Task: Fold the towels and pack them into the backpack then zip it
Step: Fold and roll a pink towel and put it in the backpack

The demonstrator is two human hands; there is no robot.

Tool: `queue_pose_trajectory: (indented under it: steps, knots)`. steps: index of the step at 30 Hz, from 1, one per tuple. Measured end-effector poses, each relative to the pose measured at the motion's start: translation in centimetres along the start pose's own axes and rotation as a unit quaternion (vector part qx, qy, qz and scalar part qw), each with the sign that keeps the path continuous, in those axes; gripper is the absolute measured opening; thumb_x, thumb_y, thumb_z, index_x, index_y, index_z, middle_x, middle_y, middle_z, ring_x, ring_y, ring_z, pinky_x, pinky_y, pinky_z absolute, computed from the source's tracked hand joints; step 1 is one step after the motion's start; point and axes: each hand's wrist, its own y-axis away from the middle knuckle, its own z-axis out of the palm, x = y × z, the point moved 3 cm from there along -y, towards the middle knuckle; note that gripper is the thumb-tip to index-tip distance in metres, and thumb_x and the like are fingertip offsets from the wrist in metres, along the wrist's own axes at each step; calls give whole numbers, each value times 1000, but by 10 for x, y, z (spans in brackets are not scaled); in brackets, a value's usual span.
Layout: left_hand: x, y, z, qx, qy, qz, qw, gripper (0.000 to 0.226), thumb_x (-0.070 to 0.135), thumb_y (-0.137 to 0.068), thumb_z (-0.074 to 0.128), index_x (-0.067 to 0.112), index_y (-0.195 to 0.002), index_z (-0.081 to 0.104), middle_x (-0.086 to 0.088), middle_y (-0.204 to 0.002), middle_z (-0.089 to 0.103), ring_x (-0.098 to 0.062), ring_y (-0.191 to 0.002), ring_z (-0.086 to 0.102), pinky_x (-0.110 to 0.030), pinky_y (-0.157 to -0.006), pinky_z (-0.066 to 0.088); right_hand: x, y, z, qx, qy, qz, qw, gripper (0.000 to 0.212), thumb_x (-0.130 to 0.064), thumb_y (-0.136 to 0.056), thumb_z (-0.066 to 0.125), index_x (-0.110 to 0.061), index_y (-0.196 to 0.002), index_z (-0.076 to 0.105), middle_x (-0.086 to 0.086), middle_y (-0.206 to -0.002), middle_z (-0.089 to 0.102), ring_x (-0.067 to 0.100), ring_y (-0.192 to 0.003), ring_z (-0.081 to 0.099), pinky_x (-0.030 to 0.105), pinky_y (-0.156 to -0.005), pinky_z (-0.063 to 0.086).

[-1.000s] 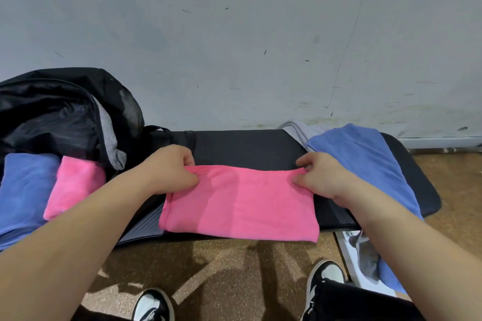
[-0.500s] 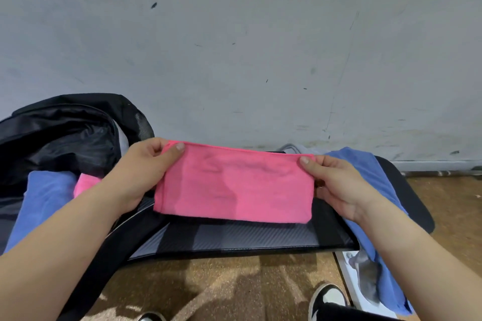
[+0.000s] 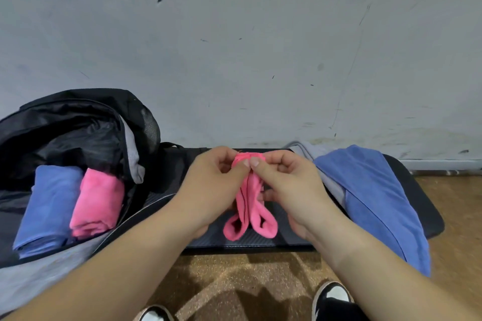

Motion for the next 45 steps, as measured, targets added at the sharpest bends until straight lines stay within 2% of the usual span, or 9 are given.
queue_pose_trajectory:
  steps: [12,18,23,28,32,34,37,42,45]
  knots:
    - [6,-2,3,0,21,10,1000,15,15,-100,70,20,-96,83,-5,-83,81,-24,-81,79,-44,-77,66,-6,-5,-3,0,-15,-8,1000,15,-9,-89,79,4,-95,74,15,-76,74,20,-62,71,27,-53,56]
    - [9,0,0,20,4,44,999,14,17,-98,72,23,-96,84,-4,-84,82,-24,-84,79,-52,-83,65,-5,-1,-3,-2,4,-25,1000,15,-12,-90,79,1,-93,74,25,-85,75,29,-73,73,49,-69,62]
    - [5,6,8,-99,-36,43,993,26,16,-99,57,27,-106,80,-21,-107,76,-44,-106,71,-64,-98,55,-4,-2,-6,-11,-12,-5,1000,18,-15,-86,82,-1,-94,75,26,-87,74,25,-73,71,35,-61,61]
    - [6,6,5,-157,-34,6,987,54,-11,-96,53,33,-103,82,-1,-100,80,-20,-102,73,-39,-96,57,-1,-8,-15,14,41,-10,999,26,-5,-81,86,1,-101,69,11,-80,73,16,-66,72,21,-56,55]
    - [3,-18,-21,-13,-73,12,997,22,9,-94,74,21,-112,76,-3,-103,80,-22,-102,76,-36,-89,63,-2,-14,-23,3,29,-11,1000,14,-1,-96,69,6,-107,66,-1,-63,62,-1,-37,54,9,-36,38]
    - [0,-28,-36,46,-150,29,987,51,27,-85,85,25,-133,65,9,-119,72,-7,-108,69,-30,-95,57,-6,-16,-23,-38,26,-11,999,13,-2,-98,65,4,-110,66,-1,-70,66,-2,-47,59,10,-42,42]
    - [-13,-33,-37,-33,-67,-37,997,94,49,-66,95,23,-147,56,8,-131,70,-10,-122,66,-37,-109,50,-9,-19,-25,-89,11,-26,996,11,-8,-100,62,-4,-109,66,7,-90,70,9,-75,67,19,-64,54]
    - [-17,-32,-23,-99,72,-63,991,47,30,-69,90,11,-111,79,-11,-111,81,-35,-110,75,-51,-105,55,-5,-24,-28,-56,52,-92,993,1,-12,-105,56,-13,-106,57,-1,-86,63,7,-75,57,18,-67,49]
    - [-19,-34,-23,-73,60,-48,994,30,23,-75,90,12,-102,81,-8,-102,82,-29,-97,78,-36,-79,62,0,-28,-33,-7,235,-171,957,4,-23,-106,55,-21,-109,53,-7,-79,56,0,-64,48,14,-62,39]
